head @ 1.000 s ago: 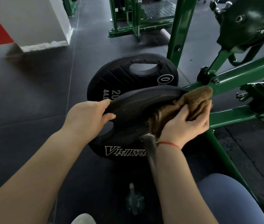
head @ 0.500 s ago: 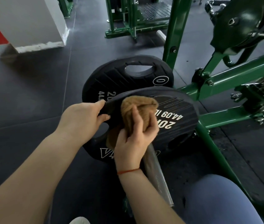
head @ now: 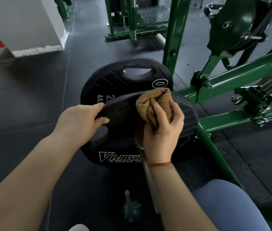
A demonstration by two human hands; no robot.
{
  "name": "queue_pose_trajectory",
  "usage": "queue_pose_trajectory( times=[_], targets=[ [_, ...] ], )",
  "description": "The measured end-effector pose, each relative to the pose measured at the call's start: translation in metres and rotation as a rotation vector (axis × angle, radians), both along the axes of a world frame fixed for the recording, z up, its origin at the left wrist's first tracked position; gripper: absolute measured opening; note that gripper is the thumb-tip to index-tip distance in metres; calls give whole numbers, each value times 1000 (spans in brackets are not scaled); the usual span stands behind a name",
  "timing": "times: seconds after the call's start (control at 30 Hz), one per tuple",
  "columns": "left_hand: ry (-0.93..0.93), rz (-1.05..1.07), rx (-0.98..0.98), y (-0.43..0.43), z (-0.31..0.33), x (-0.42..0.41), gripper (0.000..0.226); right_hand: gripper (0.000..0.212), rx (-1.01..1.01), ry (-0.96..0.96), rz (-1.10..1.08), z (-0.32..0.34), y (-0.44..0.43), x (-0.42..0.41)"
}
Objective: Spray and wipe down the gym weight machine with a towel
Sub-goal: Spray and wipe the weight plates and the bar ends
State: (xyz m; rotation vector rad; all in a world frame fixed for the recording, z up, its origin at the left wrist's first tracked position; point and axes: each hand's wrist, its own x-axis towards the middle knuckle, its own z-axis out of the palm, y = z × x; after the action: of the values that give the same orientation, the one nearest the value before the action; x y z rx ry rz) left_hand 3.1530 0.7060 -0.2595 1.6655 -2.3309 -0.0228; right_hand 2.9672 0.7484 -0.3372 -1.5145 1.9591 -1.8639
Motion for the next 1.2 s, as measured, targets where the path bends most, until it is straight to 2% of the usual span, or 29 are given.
queue_pose_trajectory(
  times=[0.1, 0.17, 0.3, 0.37, 0.5, 0.57, 0.67, 0.77, 0.87, 1.03, 1.2],
  targets=[
    [4, 0, 1, 1, 0, -2, 47, 40, 9, 43, -38, -18, -4, -30],
    [-1, 5, -16, 1, 1, -4, 44, 39, 91, -9, -98, -32, -5, -45],
    [-21, 21, -51, 1, 2, -12, 39, 44, 430, -418, -265, -57, -3, -82],
    [-30, 27, -53, 0, 1, -15, 38, 47, 585, -530, -277, -60, 1, -93],
    [-34, 22, -48, 0, 2, -15, 43, 45, 445, -572, -232, -40, 0, -74],
    [-31, 33, -52, 2, 3, -16, 42, 50, 287, -511, -199, -21, -3, -49],
    [-24, 36, -61, 3, 2, -17, 41, 55, 60, -278, -135, 0, -6, -26],
    [-30, 31, -58, 3, 3, -18, 39, 56, 16, -124, -107, -5, -10, -33],
    [-28, 30, -59, 4, 5, -19, 40, 49, 66, -40, -173, -29, -10, -55],
    [-42, 40, -64, 4, 5, -20, 37, 49, 251, -331, -264, -47, -10, -82],
    [-25, 28, -75, 5, 5, -18, 38, 53, 425, -774, -346, -28, -17, -83]
  ],
)
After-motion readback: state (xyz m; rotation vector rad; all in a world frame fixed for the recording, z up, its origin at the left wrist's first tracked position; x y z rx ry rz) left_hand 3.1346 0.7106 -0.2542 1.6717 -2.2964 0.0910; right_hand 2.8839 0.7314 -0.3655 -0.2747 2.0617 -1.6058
